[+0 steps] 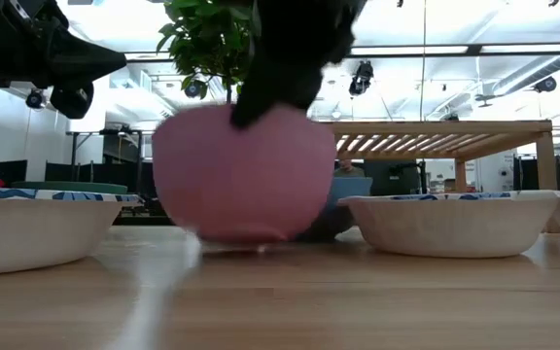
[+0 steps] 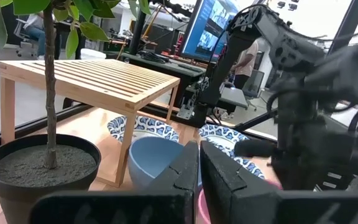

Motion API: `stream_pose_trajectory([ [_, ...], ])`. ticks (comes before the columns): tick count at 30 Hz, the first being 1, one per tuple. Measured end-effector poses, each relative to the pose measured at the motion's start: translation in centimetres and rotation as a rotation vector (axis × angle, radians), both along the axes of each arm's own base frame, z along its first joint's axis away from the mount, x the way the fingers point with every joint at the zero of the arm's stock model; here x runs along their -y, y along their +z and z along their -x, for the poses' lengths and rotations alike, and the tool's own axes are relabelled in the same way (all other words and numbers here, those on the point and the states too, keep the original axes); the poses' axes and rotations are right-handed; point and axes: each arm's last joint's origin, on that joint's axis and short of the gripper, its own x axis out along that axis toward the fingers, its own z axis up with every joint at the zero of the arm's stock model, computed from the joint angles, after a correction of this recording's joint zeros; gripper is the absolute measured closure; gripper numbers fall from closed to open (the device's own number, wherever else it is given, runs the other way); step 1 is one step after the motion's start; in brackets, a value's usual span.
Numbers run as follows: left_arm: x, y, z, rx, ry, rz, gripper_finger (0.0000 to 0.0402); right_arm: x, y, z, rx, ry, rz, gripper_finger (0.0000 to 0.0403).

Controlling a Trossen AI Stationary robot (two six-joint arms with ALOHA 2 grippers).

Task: Place and stack bowls onto a shelf
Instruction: Put the pink bowl on the shelf

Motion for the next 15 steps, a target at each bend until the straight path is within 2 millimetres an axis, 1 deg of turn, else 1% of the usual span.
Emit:
stream_pose_trajectory([
  [4, 0.0, 0.0, 0.0, -0.001, 0.0, 0.0, 0.0402, 0.3, 2.8, 0.8, 0.068, -0.006, -0.014, 0.0393],
  [9, 0.0, 0.0, 0.0, -0.001, 0.001, 0.0, 0.0402, 0.8, 7.0, 2.1, 0.177, -0.003, -0.005, 0.0394],
  [15, 0.0, 0.0, 0.0, -0.003, 0.001, -0.001, 0.0402, 1.7, 11.8, 4.5, 0.273, -0.029, 0.06, 0.0394],
])
